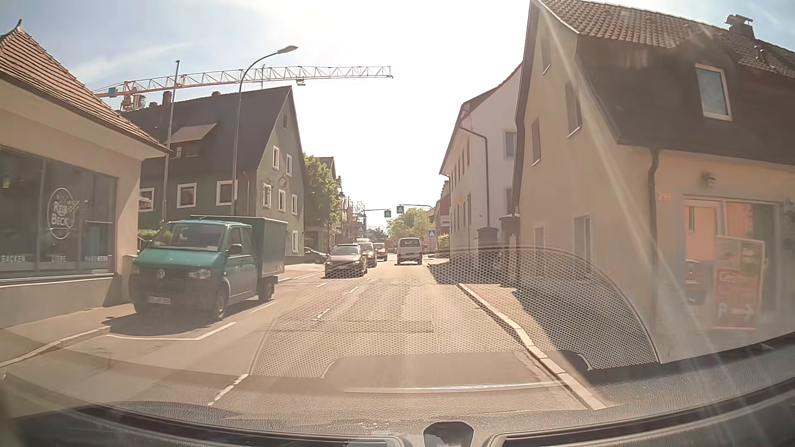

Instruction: Follow the waypoints while adhering to traffic rules and regulations

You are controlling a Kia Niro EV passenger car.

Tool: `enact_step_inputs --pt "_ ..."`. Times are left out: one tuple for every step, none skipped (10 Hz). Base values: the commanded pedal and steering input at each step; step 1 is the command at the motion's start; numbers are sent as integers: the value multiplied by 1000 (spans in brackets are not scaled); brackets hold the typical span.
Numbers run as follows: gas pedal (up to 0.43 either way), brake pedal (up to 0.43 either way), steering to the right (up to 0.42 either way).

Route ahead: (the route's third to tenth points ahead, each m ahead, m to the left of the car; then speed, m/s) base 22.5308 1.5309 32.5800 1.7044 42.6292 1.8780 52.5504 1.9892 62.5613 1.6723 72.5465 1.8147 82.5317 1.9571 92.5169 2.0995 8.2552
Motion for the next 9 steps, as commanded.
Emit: enact_step_inputs --pt "0 0 3" --pt "0 0 4" --pt "0 0 4" --pt "0 0 3" --pt "0 0 4" --pt "0 0 3" --pt "0 0 3" --pt "0 0 3" --pt "0 0 3"
